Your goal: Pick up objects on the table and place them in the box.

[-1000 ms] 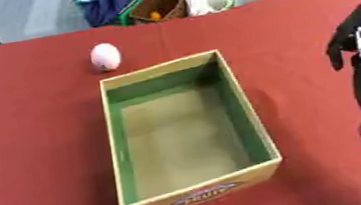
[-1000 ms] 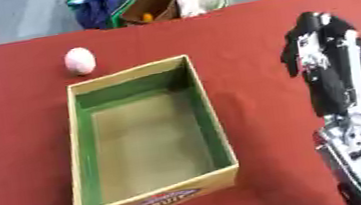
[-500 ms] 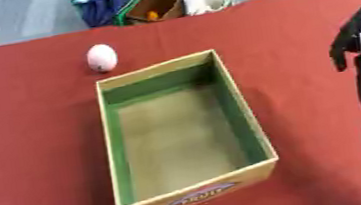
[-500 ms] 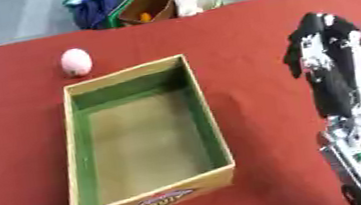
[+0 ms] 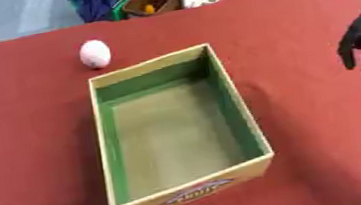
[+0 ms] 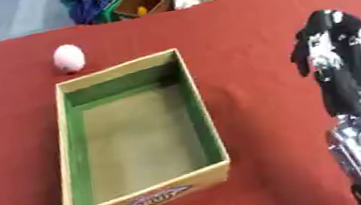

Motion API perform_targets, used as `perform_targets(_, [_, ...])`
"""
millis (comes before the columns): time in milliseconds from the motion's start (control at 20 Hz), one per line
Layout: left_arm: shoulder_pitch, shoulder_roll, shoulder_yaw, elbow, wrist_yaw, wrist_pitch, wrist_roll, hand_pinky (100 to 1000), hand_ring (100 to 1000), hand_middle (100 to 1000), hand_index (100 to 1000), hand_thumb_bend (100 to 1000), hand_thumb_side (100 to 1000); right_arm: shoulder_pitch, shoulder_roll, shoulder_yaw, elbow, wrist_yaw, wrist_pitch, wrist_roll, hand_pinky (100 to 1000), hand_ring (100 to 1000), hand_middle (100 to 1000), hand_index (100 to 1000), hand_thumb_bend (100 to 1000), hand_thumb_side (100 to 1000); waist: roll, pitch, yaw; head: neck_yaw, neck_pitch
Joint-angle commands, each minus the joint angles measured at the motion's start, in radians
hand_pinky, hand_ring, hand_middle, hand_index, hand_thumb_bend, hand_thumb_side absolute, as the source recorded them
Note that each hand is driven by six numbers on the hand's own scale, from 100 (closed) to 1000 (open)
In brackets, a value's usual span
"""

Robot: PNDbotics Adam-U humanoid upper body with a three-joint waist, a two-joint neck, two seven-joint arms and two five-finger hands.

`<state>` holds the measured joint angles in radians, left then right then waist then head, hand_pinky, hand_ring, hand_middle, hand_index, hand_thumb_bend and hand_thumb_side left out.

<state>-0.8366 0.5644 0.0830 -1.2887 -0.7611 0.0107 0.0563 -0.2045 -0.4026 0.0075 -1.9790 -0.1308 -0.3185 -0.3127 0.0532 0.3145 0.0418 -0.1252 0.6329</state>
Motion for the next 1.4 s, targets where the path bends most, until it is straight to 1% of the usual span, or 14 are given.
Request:
perform_targets(50, [-0.047,0.04,-0.006,0.046,-0.039,-0.022,0.013,541,722,689,873,626,875,-0.016,-0.03,0.002,-0.021,-0.005,-0.004,0.007,131,333,370,490,100,509,0.002,-0.014,-0.009,0.005,-0.001])
perform_targets(200, [-0.074,0.027,-0.013,0.082,-0.062,-0.037,0.013,543,725,691,865,695,908,-0.021,-0.03,0.008,-0.021,-0.01,-0.001,0.01,165,351,381,502,100,506,0.008,-0.012,-0.028,0.023,-0.014])
perform_targets(400, [-0.116,0.005,-0.02,0.12,-0.082,-0.043,0.009,545,725,691,861,723,923,-0.029,-0.027,0.016,-0.021,-0.018,0.001,0.024,170,346,376,499,100,504,0.009,-0.011,-0.046,0.044,-0.033])
perform_targets(550, [-0.155,-0.014,-0.037,0.147,-0.099,-0.053,0.002,547,733,700,868,731,945,-0.033,-0.023,0.019,-0.021,-0.025,0.002,0.032,172,344,375,498,100,503,0.006,-0.014,-0.055,0.06,-0.043])
perform_targets(750, [-0.193,-0.044,-0.069,0.174,-0.13,-0.078,-0.022,558,749,721,883,706,971,-0.037,-0.021,0.021,-0.021,-0.034,0.001,0.038,173,343,373,497,100,502,0.002,-0.018,-0.062,0.078,-0.045])
perform_targets(850, [-0.204,-0.059,-0.086,0.18,-0.138,-0.101,-0.044,565,760,729,885,647,957,-0.039,-0.02,0.022,-0.021,-0.037,0.002,0.041,173,342,372,497,100,502,0.001,-0.019,-0.066,0.086,-0.047])
perform_targets(900, [-0.208,-0.066,-0.092,0.184,-0.142,-0.114,-0.057,574,771,737,885,580,927,-0.039,-0.019,0.023,-0.021,-0.038,0.003,0.042,172,341,371,497,100,502,0.001,-0.019,-0.067,0.089,-0.048])
perform_targets(1050, [-0.217,-0.083,-0.113,0.2,-0.152,-0.15,-0.1,591,788,752,895,554,882,-0.04,-0.018,0.026,-0.021,-0.041,0.007,0.047,171,340,370,496,100,502,0.003,-0.02,-0.07,0.094,-0.048])
perform_targets(1150, [-0.221,-0.087,-0.12,0.205,-0.161,-0.17,-0.132,596,795,758,902,557,870,-0.04,-0.018,0.026,-0.021,-0.042,0.007,0.049,170,339,369,496,100,501,0.005,-0.02,-0.071,0.095,-0.05])
perform_targets(1400, [-0.225,-0.088,-0.111,0.225,-0.176,-0.19,-0.215,636,820,798,930,626,820,-0.038,-0.019,0.029,-0.021,-0.043,0.009,0.053,168,336,366,495,100,501,0.011,-0.017,-0.075,0.095,-0.05])
